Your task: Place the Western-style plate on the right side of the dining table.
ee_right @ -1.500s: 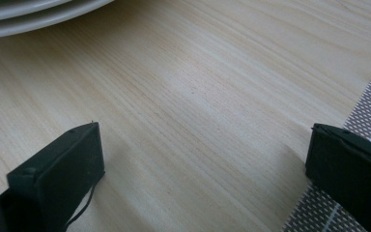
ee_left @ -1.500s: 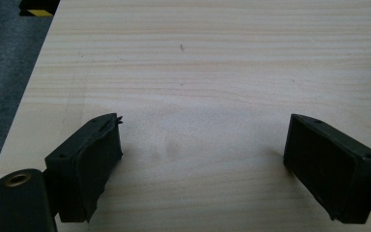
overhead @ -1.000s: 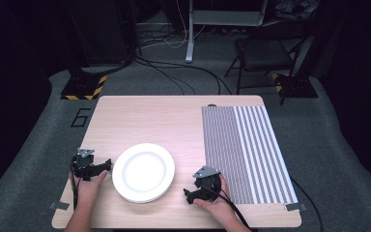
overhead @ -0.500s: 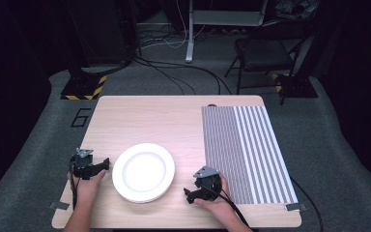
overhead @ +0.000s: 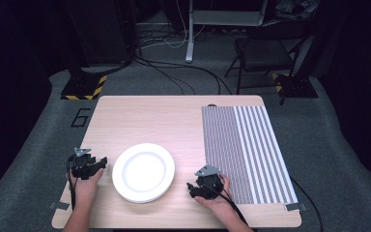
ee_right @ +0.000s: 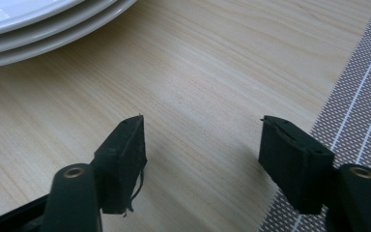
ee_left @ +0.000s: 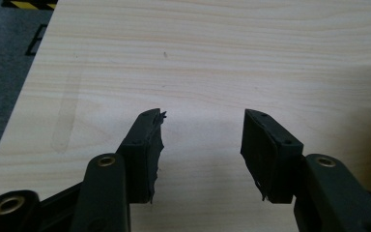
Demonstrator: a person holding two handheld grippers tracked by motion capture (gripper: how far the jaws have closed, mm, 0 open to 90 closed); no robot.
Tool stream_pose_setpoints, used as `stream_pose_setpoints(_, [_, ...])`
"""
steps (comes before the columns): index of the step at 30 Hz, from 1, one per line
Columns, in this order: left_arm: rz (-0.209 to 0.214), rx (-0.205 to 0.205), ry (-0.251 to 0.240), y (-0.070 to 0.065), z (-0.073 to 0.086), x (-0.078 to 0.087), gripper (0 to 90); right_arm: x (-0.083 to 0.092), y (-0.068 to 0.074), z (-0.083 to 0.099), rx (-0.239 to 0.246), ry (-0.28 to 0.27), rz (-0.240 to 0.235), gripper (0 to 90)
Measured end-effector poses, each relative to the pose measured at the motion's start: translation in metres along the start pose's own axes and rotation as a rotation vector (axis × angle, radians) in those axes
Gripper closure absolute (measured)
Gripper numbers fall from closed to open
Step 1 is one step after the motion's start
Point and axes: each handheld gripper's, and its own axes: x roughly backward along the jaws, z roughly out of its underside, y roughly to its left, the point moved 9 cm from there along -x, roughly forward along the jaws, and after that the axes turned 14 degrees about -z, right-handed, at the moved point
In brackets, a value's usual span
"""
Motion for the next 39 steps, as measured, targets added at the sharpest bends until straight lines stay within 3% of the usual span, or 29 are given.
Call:
stream_pose_setpoints(3, [0.018,0.010,0.016,-0.006,-0.003,0.008,52.2,0.005,0.002,-0.004,0.001,-0.001,-0.012,40.5])
stream_pose_setpoints(6, [0.027,0.013,0.007,-0.008,-0.007,0.013,52.4,0.008,0.004,-0.007,0.011,-0.005,-0.016,40.8])
stream_pose_setpoints(8, [0.022,0.009,0.005,-0.011,-0.010,0.019,52.5,0.011,0.003,-0.010,0.044,-0.005,-0.007,41.1])
stream_pose_setpoints(9, [-0.007,-0.002,-0.004,-0.014,-0.013,0.025,51.2,0.013,0.003,-0.011,0.031,-0.007,0.002,40.9])
stream_pose_setpoints(11, [-0.009,-0.003,-0.004,-0.015,-0.014,0.028,51.2,0.013,0.003,-0.011,0.020,-0.005,0.006,40.0])
stream_pose_setpoints(14, [0.022,0.040,0.019,-0.020,-0.013,0.037,52.5,0.012,0.004,-0.012,0.003,0.008,-0.020,38.1])
stream_pose_setpoints(15, [0.018,0.040,0.032,-0.020,-0.012,0.039,53.3,0.013,0.004,-0.014,0.027,0.006,-0.031,36.1])
stream_pose_setpoints(17, [0.046,0.046,0.034,-0.023,-0.012,0.043,54.8,0.013,0.006,-0.016,0.011,0.002,-0.035,35.7])
stream_pose_setpoints(19, [0.071,0.052,0.024,-0.025,-0.012,0.047,55.4,0.016,0.006,-0.018,0.021,-0.002,-0.046,37.2])
stream_pose_setpoints(21, [0.093,0.032,-0.012,-0.028,-0.010,0.052,55.4,0.020,0.005,-0.023,0.040,-0.023,-0.037,40.8])
stream_pose_setpoints(27, [0.142,0.042,-0.022,-0.032,-0.008,0.058,52.4,0.024,0.001,-0.027,0.027,-0.044,-0.032,45.7])
stream_pose_setpoints(32, [0.162,0.012,-0.031,-0.036,-0.006,0.064,51.4,0.023,0.000,-0.038,0.020,-0.066,-0.038,46.2])
stream_pose_setpoints(35, [0.156,-0.009,-0.040,-0.037,-0.004,0.067,55.4,0.023,0.002,-0.045,0.020,-0.079,-0.031,46.7])
stream_pose_setpoints(39, [0.156,0.005,-0.033,-0.033,0.000,0.071,57.0,0.023,0.002,-0.058,0.009,-0.117,-0.034,47.6])
